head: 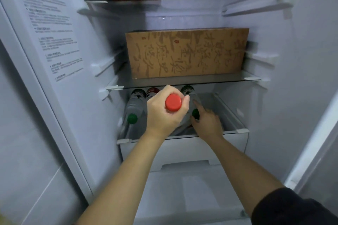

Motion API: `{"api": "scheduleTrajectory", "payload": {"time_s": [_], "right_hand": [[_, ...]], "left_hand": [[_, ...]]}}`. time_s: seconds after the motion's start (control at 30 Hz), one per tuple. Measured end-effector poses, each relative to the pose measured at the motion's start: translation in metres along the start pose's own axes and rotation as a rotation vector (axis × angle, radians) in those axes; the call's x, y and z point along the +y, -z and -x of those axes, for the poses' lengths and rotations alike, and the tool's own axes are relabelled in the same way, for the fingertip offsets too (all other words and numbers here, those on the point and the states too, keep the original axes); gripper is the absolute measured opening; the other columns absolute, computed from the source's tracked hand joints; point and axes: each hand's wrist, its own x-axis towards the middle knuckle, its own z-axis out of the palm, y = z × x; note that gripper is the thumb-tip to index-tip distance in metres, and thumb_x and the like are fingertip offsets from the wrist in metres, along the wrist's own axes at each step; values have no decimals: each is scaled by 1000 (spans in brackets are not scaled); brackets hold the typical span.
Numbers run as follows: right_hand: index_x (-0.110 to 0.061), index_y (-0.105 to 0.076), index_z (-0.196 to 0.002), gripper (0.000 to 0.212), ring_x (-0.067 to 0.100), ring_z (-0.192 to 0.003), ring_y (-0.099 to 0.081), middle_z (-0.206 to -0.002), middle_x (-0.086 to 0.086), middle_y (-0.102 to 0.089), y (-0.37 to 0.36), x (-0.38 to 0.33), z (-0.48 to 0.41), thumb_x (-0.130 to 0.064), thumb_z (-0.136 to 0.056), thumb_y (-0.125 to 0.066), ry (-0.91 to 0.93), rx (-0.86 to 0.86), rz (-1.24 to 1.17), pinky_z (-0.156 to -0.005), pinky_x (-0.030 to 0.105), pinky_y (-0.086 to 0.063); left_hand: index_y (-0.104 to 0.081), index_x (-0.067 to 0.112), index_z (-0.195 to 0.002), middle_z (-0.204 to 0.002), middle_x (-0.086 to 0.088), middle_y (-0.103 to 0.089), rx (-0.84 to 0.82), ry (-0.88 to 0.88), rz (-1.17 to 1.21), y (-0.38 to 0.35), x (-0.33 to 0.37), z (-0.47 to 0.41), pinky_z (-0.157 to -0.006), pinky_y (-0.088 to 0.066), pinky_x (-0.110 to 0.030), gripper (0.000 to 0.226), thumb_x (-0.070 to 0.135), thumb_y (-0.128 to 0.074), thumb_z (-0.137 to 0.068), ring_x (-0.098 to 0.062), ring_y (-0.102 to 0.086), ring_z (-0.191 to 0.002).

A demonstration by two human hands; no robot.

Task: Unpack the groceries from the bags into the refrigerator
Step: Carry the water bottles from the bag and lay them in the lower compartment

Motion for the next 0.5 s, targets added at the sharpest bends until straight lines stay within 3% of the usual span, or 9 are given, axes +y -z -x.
{"api": "scheduleTrajectory", "payload": {"time_s": [0.13, 0.23, 0.33, 0.5], "right_hand": [[-28, -28, -153, 65, 32, -97, -59, -110, 15, -64, -2, 1, 1, -35, -95, -57, -8, 16, -37, -78, 38, -50], [-26, -32, -151, 64, 32, -94, -60, -107, 16, -65, -3, 0, 2, -34, -94, -58, -8, 38, -26, -73, 39, -52], [-24, -35, -150, 62, 32, -90, -60, -103, 16, -65, -3, 0, 2, -32, -93, -58, 9, 55, -10, -70, 38, -51], [-24, -36, -149, 61, 31, -90, -61, -102, 15, -66, -3, -1, 2, -32, -93, -58, 11, 76, -27, -73, 39, -51]], "left_hand": [[-68, 8, -104, -112, -3, -67, -232, -11, -148, -3, -30, 25, -96, -49, -33, 28, 27, -65, -84, -14, -61, -109], [-59, 13, -130, -146, -2, -48, -308, 201, -252, -10, -44, 41, -115, -28, -27, 49, 34, -66, -86, -14, -38, -139], [-39, 14, -147, -159, -5, -24, -405, 294, -331, -19, -56, 39, -115, -13, -20, 67, 30, -68, -89, -16, -17, -148], [-30, 9, -150, -160, -14, -20, -622, 185, -511, -26, -83, 40, -118, -22, -34, 77, 21, -70, -86, -25, -11, -149]]}}
